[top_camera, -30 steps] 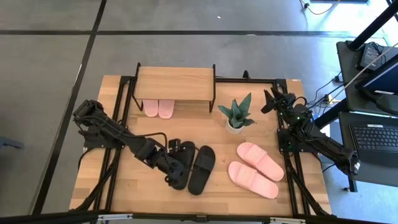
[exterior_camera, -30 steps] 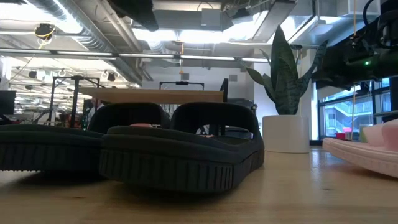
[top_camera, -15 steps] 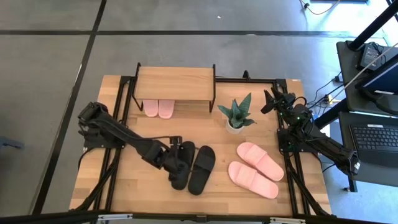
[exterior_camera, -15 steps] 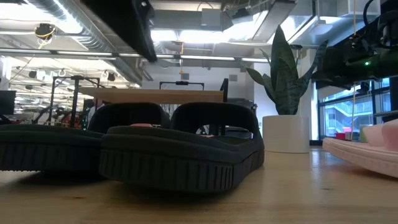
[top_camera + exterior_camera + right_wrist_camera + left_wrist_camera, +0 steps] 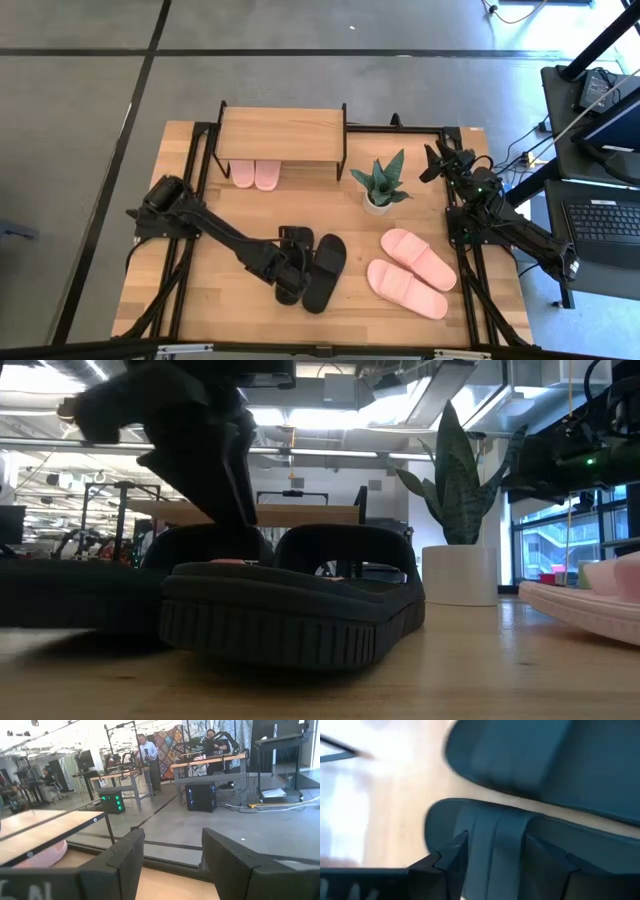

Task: Pick and place slides into the shelf
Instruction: Put the black slipper on the shelf

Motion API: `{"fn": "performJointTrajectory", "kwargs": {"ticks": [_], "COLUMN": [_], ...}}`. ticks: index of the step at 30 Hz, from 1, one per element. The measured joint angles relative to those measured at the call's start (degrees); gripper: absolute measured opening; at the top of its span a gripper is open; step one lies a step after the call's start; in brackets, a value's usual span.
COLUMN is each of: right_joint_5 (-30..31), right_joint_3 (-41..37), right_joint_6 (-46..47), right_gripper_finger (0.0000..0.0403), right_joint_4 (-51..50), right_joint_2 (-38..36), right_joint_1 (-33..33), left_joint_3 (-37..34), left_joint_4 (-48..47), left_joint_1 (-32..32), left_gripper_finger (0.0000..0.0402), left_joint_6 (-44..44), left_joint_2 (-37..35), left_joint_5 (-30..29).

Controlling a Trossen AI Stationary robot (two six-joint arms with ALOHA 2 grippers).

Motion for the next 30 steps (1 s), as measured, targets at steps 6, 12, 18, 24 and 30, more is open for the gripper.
{"fn": "performJointTrajectory", "kwargs": {"ticks": [6, 12, 18, 24, 30], "right_joint_5": [0.0, 0.0, 0.0, 0.0, 0.0], "right_joint_3": [0.0, 0.0, 0.0, 0.0, 0.0], "right_joint_6": [0.1, 0.1, 0.1, 0.2, 0.2], "right_gripper_finger": [0.02, 0.02, 0.02, 0.02, 0.02], "right_joint_4": [0.0, 0.0, 0.0, -0.1, -0.1], "right_joint_2": [0.0, 0.0, 0.0, 0.0, 0.0], "right_joint_1": [0.0, 0.0, 0.0, 0.0, 0.0], "left_joint_3": [0.0, 0.3, 0.3, 0.0, 0.0], "left_joint_4": [-0.8, -2.2, -3.8, -9.2, -11.4], "left_joint_1": [0.9, 0.9, 0.5, 0.8, 0.9], "left_gripper_finger": [0.0176, 0.0176, 0.0176, 0.0159, 0.0115], "left_joint_6": [-0.6, -0.7, -1.1, -4.3, -5.6], "left_joint_2": [1.8, 6.2, 6.8, 6.8, 6.8], "left_joint_5": [1.9, 1.5, -2.2, -6.2, -6.9]}}
